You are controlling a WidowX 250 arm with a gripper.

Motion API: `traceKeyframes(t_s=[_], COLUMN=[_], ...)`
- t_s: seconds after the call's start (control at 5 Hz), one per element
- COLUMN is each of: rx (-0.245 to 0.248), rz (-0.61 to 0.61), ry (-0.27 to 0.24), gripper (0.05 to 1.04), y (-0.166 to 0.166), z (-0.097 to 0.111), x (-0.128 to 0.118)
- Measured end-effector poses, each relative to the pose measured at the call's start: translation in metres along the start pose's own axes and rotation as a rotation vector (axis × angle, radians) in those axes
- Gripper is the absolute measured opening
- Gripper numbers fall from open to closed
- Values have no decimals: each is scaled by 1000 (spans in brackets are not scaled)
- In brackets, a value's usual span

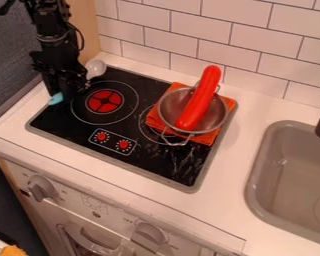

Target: Move the blue scoop from the middle of the stove to the left side of the stove

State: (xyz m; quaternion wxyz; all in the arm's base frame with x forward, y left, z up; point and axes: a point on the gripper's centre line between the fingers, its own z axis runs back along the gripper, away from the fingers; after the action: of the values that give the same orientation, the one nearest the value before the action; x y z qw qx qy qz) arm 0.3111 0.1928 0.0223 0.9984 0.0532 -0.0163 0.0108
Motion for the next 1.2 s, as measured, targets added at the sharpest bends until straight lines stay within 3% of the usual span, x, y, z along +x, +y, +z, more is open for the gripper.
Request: traceKeyframes(t_s=[0.2,0.6,1.0,1.2], rx=[36,24,104,73], rz=[21,10,-25,-33], ry=[24,1,-129,-112], gripper=[419,984,1001,1001], y=[6,3,5,-6], z=[0,-2,67,67], x=[-4,-2,-4,-5])
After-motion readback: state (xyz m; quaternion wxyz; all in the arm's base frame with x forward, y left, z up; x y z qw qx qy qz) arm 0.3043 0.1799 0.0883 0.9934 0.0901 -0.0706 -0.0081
